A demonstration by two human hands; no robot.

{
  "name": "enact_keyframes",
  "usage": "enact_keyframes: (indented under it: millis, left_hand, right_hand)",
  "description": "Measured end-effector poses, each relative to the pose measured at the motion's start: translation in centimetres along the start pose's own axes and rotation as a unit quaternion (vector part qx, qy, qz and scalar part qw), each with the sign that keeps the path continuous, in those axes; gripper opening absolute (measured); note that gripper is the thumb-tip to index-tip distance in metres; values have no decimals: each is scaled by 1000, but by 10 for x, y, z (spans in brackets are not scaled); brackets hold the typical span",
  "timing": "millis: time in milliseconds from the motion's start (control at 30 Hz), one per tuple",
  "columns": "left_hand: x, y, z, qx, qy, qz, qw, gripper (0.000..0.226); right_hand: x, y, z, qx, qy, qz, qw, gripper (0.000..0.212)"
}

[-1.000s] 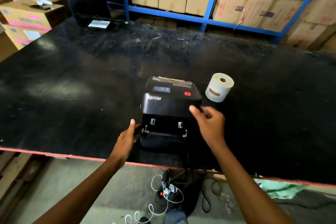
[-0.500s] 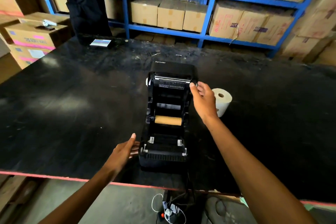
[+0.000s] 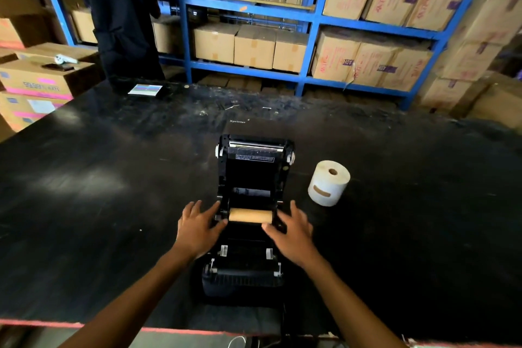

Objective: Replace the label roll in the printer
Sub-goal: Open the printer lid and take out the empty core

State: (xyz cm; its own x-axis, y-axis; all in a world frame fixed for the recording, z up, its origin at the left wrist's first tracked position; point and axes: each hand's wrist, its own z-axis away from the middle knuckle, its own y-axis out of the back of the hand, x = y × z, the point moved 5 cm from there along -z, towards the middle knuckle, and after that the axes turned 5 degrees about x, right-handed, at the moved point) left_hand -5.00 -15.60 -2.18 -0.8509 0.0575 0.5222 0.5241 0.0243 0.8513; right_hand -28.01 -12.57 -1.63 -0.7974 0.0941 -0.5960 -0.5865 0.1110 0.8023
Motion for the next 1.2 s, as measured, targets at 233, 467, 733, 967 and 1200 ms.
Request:
enact_keyframes:
  millis: [233,467,733,967,1200]
  left_hand:
    - [0,2,32,49,-6,47,998,57]
    - [53,26,56,85,-50,306,947,45]
    - [146,-40,41,-14,-13,435,900,30]
    - [197,-109,-14,-8,-48,277,960,28]
    - [204,-189,-46,-72,-127,-45,988,39]
  right_hand:
    - [-9,-29,31,5,21,-76,997,67]
    - [-1,22,49,174,-22,-348,921,33]
    - [103,72,44,250,-161,-455,839,32]
    - [211,127,24,322,-257,-466,783,29]
    - [269,130,14,264,-271,-446,811,24]
